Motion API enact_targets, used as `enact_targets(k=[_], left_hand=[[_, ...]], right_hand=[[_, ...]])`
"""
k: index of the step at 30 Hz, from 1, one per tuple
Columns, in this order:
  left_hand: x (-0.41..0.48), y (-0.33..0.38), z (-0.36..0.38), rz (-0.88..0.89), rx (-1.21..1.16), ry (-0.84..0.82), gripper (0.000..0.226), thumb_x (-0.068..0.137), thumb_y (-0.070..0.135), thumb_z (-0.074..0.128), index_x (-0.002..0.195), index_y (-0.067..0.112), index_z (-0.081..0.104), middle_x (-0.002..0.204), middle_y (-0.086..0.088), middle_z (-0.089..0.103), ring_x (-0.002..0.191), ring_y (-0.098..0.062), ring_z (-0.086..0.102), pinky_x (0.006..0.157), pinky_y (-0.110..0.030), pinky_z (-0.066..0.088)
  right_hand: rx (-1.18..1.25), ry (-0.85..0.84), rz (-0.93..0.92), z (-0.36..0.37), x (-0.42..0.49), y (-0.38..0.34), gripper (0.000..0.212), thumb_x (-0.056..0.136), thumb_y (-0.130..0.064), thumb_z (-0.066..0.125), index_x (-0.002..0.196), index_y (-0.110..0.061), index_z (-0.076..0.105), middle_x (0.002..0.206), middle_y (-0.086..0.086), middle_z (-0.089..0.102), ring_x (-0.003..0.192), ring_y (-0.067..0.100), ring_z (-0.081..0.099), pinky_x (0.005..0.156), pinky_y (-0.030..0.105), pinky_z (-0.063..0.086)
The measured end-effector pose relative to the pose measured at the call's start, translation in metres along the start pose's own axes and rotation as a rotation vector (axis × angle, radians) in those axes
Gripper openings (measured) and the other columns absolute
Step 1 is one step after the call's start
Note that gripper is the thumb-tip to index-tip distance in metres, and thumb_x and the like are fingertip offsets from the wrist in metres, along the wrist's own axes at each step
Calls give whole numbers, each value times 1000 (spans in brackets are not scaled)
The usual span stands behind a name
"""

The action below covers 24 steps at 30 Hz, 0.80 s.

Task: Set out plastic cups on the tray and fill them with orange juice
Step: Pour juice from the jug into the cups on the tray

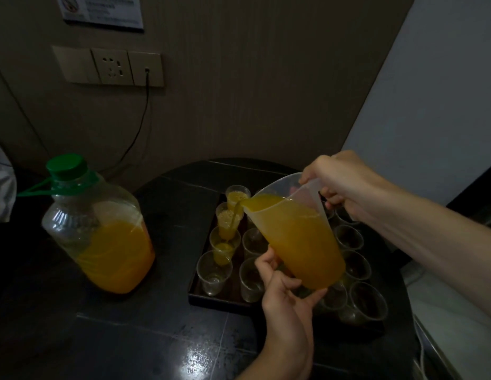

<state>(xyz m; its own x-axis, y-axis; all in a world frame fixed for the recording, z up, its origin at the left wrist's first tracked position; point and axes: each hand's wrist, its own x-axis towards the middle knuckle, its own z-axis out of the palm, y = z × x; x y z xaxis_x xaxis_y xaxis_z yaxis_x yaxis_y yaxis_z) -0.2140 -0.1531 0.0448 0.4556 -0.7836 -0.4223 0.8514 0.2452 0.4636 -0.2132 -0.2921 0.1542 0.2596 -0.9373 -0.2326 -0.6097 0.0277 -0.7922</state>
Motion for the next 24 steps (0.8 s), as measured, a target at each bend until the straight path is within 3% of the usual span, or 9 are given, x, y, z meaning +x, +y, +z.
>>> enact_targets(k=[4,10,24], left_hand=[[3,-1,-3,10,1,-29,58,66,10,44,121,24,56,126,-1,58,109,-26,58,95,-69,49],[5,-5,-1,15,-16,-12,65,63,11,44,126,22,55,130,-3,54,111,-26,55,93,-71,47],[3,-2,1,14,-43,-17,58,63,11,43,118,21,56,125,-3,57,111,-27,56,96,-72,45]], right_hand=[[-8,-1,4,0,0,0,9,86,-12,70,91,-8,64,65,5,49,44,10,40,41,21,34],[-23,5,16,-3,1,-2,11,86,-13,71,90,-11,61,71,7,52,48,12,43,42,21,36],[-41,12,-24,-1,-2,-3,13,87,-15,71,89,-15,57,75,8,58,56,14,52,48,23,43]])
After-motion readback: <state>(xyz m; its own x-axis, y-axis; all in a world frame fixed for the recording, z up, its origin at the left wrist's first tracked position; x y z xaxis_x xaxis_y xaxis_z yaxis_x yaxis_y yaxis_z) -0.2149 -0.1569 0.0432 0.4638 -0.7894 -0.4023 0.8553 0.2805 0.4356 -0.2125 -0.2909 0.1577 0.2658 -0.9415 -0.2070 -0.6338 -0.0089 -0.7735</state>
